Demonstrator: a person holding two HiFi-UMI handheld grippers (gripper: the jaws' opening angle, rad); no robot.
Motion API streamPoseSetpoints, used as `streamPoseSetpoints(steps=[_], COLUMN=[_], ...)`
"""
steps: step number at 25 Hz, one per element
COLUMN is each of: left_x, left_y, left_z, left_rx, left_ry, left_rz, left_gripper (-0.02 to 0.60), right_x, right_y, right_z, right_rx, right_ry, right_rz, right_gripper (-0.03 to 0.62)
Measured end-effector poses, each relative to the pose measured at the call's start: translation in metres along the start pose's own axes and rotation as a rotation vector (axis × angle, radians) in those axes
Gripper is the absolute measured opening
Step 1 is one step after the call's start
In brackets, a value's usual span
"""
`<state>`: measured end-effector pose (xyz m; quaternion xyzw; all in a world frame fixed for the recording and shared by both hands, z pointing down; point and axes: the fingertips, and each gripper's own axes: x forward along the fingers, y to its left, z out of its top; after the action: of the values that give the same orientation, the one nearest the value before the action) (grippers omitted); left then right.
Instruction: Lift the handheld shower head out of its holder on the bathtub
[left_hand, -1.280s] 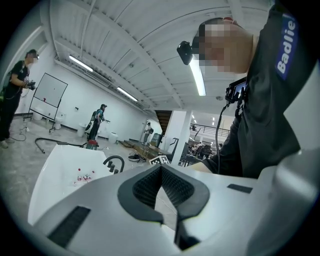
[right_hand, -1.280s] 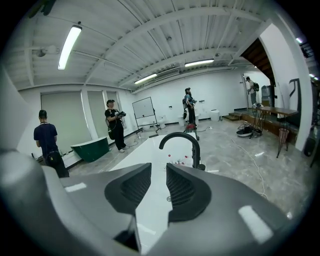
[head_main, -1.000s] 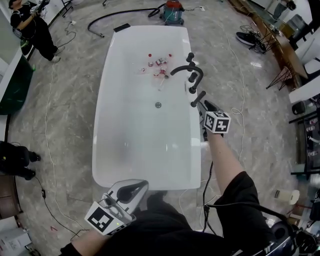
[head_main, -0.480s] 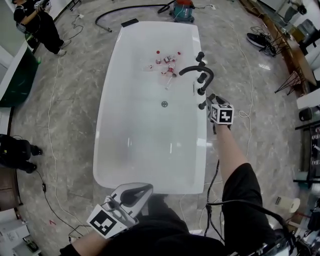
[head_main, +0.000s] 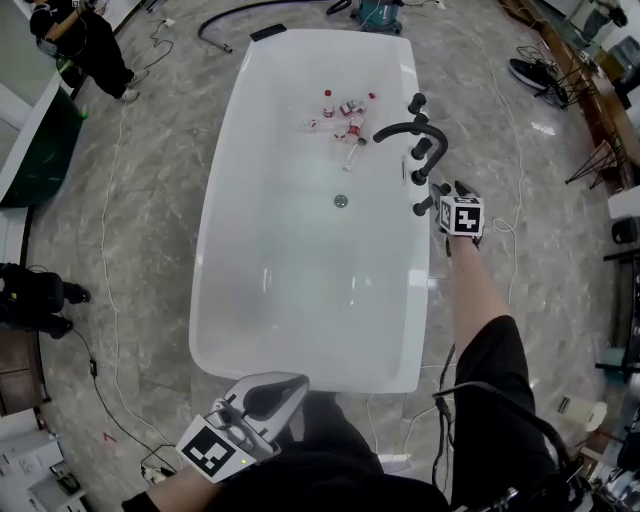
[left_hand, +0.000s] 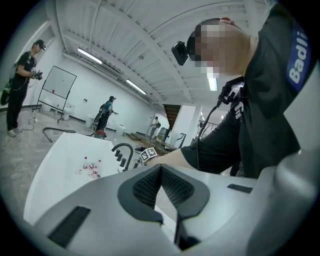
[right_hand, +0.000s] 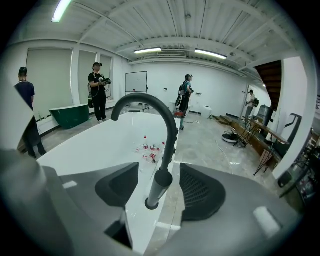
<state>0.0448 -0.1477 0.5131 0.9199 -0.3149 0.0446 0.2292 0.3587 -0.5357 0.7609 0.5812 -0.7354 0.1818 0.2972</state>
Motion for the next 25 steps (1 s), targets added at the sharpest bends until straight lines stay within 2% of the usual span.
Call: streamPoseSetpoints(steps=[7, 12, 13, 15, 25], left_x=[0.008, 0.004, 0.002, 0.000, -0.001], left_y=[0.012, 0.013, 0.013, 0.014, -0.005], left_z=[-0.022, -0.047, -0.049, -0.049, -0.022], left_rx=[-0.029, -0.052, -0.062, -0.070, -0.052], left_ry=[0.028, 0.086, 0.088, 0.081, 0.021], left_rz=[0.012, 0.036, 0.043, 0.051, 0.018], left_gripper=[0.000, 0.000, 0.000, 0.000, 0.000], right_x=[0.030, 0.039, 0.040, 0.041, 0.005], right_y=[-0.011, -0.017, -0.016, -0.012, 0.015], right_z=[-0.016, -0.024, -0.025, -0.022, -0.021], right_rx=[0.076, 0.070, 0.072, 0.071, -0.016], right_ry=[-0.013, 0.003, 0.004, 0.000, 0.020], right_rz=[0.014, -0.012, -0.009, 0.008, 0.026], right_gripper=[0.235, 0.233, 0.213, 0.144, 0.135])
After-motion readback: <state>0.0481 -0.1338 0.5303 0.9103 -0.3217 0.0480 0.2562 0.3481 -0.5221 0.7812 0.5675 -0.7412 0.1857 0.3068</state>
